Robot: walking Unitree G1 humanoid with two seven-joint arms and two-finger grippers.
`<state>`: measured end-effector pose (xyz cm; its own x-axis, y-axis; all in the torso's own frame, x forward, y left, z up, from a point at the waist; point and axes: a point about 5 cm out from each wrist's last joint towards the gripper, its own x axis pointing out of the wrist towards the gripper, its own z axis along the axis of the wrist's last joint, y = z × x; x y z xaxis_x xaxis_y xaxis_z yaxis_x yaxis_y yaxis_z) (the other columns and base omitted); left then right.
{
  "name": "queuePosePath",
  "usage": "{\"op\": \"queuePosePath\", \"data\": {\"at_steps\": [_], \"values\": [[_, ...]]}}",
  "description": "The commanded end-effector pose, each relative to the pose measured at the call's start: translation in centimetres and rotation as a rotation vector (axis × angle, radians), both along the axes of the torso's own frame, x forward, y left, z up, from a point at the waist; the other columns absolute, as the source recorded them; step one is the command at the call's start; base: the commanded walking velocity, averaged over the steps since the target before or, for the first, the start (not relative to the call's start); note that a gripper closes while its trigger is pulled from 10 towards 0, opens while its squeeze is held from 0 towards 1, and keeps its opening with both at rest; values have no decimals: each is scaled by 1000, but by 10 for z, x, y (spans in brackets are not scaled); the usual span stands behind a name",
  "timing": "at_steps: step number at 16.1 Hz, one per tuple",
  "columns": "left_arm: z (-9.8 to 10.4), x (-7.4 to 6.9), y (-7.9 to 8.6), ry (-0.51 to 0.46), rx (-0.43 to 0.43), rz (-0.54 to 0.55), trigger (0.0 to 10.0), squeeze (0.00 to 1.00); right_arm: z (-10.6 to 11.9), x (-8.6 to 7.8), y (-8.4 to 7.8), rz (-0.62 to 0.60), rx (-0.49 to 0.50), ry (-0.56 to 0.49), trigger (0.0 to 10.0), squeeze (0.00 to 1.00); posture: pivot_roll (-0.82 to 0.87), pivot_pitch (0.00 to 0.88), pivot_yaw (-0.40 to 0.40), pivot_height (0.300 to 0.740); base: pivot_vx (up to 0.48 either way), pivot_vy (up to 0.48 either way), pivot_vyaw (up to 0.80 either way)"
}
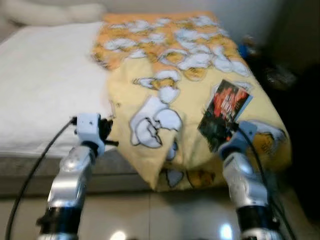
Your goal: Clean up the room
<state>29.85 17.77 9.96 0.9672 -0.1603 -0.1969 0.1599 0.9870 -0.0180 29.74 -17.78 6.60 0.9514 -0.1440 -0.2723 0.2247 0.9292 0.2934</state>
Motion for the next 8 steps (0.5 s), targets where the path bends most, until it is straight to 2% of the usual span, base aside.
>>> {"op": "queuePosePath", "data": {"at_steps": [1, 5, 8], "values": [[0, -3, 8, 1, 15, 16, 10000, 0, 16, 7, 2, 2, -4, -67, 10000, 0, 56, 0, 46, 740, 0, 480, -788], [1, -6, 13, -2, 18, 51, 10000, 0, 17, 7, 3, 13, -14, -64, 10000, 0, 66, 0, 28, 740, 0, 480, -783], [-1, -6, 8, 5, 42, 28, 10000, 0, 22, 9, 2, 23, -29, -92, 10000, 0, 70, 0, 37, 740, 0, 480, -765]]}}
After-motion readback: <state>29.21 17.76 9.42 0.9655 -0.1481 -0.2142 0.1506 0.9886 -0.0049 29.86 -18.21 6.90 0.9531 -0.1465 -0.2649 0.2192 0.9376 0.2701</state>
